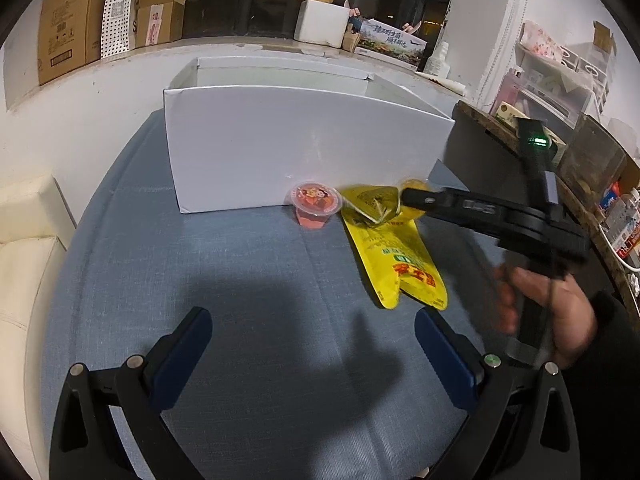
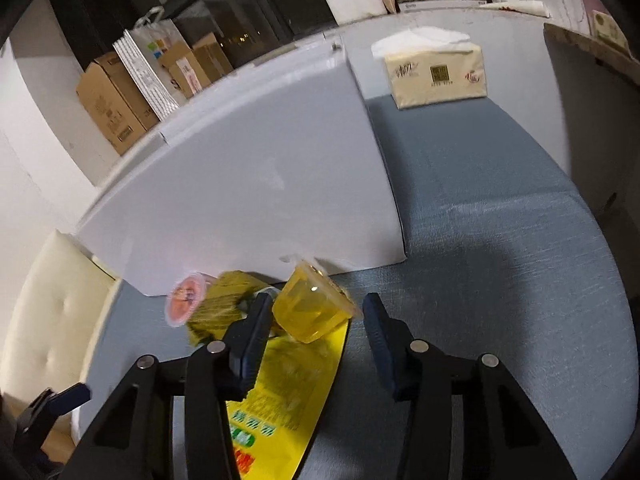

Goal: Organize snacks
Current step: 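Grasp the orange jelly cup with the left tool while the right grasps a yellow jelly cup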

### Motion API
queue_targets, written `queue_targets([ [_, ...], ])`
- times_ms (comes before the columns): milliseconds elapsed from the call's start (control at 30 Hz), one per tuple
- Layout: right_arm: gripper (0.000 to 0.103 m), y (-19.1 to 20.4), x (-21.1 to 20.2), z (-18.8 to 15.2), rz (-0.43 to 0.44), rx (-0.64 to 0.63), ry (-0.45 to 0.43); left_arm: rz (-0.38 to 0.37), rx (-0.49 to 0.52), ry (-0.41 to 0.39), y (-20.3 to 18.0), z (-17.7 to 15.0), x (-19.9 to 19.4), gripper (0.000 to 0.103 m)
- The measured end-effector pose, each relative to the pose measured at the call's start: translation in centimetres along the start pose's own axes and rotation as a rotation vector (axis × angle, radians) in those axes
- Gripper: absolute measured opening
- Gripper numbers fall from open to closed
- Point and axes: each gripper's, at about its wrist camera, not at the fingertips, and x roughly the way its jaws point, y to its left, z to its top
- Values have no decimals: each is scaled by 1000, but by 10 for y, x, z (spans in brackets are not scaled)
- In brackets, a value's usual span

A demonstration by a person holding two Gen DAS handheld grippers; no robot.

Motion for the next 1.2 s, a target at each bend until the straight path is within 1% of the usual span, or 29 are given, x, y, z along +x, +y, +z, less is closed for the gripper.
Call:
queue_targets([
  [133,51,2,-23,-5,10,-10,-34,7,-16,2,0,16,15,103],
  [300,51,0,-40,-12,8,-23,-34,71,-41,36,2,40,47,103],
  [400,51,-3,-51,-17,7,-21,-41,93,-58,35,2,50,62,103],
  [667,51,-2,-77,-36,22,-31,-59,171,-85,49,0,69,100,103],
  [700,51,-2,-78,-37,26,-28,-58,168,-96,53,1,70,104,102],
  [733,51,-3,-79,-38,26,-28,-61,160,-101,57,1,72,108,99],
  [800,51,-4,-80,-38,29,-23,-59,151,-87,56,-2,75,113,75],
  [833,51,-5,-81,-39,33,-19,-61,143,-79,59,-3,76,116,70],
  [867,51,-5,-82,-39,35,-15,-63,127,-73,69,-5,76,120,60],
  [933,51,-4,-83,-38,39,-14,-66,102,-45,63,-8,75,122,47],
  [1067,51,-2,-85,-38,45,-19,-72,56,-38,43,-9,69,112,47],
  [1167,51,1,-87,-38,50,-26,-78,17,-57,10,-5,63,94,47],
  [1200,51,3,-88,-38,54,-29,-79,-2,-56,-14,-4,60,81,47],
])
